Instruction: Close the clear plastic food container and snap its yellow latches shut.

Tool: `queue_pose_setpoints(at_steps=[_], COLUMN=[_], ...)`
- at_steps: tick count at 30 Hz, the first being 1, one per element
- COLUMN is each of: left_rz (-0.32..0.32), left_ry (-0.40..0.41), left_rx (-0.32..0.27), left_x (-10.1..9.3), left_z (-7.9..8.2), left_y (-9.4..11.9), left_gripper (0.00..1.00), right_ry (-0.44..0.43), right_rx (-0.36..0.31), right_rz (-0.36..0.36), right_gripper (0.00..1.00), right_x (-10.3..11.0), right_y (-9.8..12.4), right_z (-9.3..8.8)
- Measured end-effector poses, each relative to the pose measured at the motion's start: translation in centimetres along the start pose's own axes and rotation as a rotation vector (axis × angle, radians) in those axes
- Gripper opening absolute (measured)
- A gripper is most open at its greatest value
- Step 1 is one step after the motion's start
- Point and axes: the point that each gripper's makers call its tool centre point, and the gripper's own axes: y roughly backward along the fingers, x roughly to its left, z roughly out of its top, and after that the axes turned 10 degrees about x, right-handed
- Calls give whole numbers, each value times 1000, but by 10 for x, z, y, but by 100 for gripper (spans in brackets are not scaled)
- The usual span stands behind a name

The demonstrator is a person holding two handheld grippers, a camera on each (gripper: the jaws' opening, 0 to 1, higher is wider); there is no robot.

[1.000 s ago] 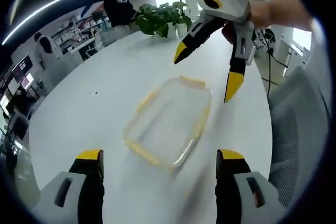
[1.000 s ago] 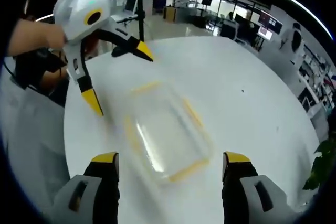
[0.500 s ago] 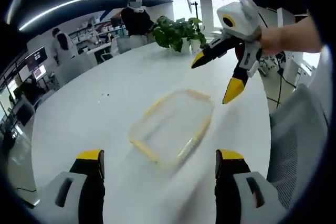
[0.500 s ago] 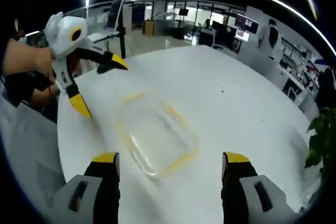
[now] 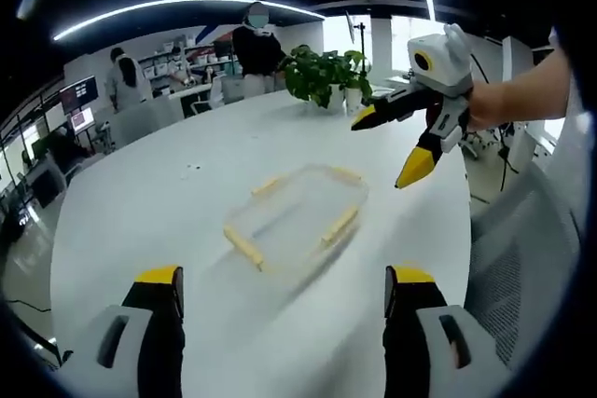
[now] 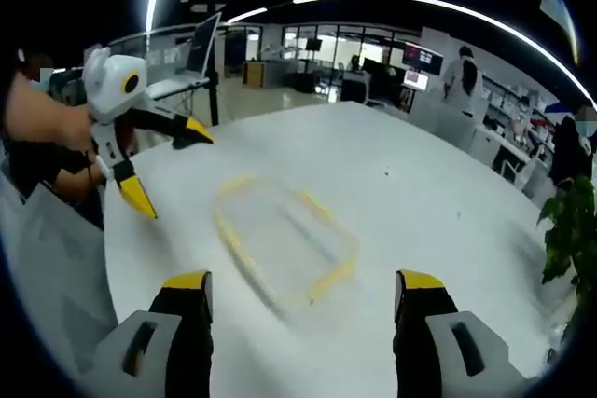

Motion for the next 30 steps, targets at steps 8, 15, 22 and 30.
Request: queue_pose_setpoints(at_steps=[8,15,22,30], left_rz=[7,-6,-7,-7], left_ry=[31,61,94,145], left_rx=[-38,-37,-74,-96], left_x=[-8,-18,-23,-32], left_z=[-5,-23,-33,-45], left_y=[7,11,19,27], left_gripper=[93,92,96,99], right_ry=[-30,-44,-51,-88], right_rx=[-46,-67,-73,-119], right_rz=[-32,-50,-49,-66], right_gripper=[81,83,83,84], right_x=[0,6,11,8], right_y=[12,21,29,42], right_z=[-14,-34,-49,-55])
